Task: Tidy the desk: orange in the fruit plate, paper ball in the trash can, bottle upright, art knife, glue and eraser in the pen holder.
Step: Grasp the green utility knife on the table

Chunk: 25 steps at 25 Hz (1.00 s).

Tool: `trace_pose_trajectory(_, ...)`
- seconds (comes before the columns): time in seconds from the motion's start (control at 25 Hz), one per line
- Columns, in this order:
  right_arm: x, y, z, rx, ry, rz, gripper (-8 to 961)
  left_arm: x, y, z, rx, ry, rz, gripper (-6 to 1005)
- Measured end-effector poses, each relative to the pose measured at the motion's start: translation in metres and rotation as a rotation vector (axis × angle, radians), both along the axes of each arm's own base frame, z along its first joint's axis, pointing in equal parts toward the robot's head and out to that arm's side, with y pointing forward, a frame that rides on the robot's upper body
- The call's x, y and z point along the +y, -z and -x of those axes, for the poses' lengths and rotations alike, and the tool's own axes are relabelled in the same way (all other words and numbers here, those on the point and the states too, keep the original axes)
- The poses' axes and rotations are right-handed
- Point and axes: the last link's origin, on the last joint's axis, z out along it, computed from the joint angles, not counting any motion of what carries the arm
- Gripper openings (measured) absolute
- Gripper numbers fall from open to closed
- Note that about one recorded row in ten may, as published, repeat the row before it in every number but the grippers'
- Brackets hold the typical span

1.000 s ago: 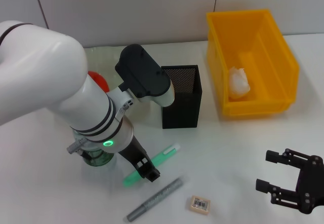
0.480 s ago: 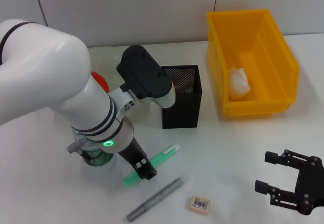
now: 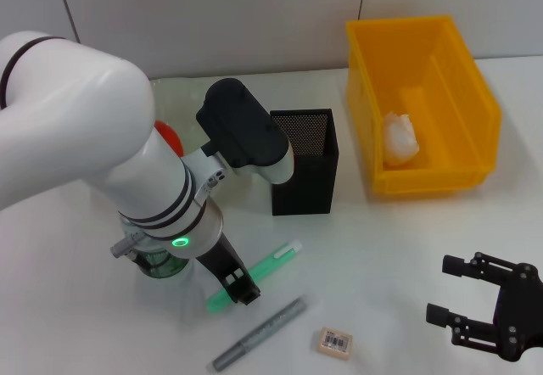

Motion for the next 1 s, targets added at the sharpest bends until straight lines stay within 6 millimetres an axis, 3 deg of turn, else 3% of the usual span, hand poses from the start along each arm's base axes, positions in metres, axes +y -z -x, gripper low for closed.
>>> trace_pose_trajectory(1.0,0.0012,0.0024,0.0014,0.01,-0.002,0.005,656,-0.0024,0.0027,-0.0024,0.019,0.018,0.018,345)
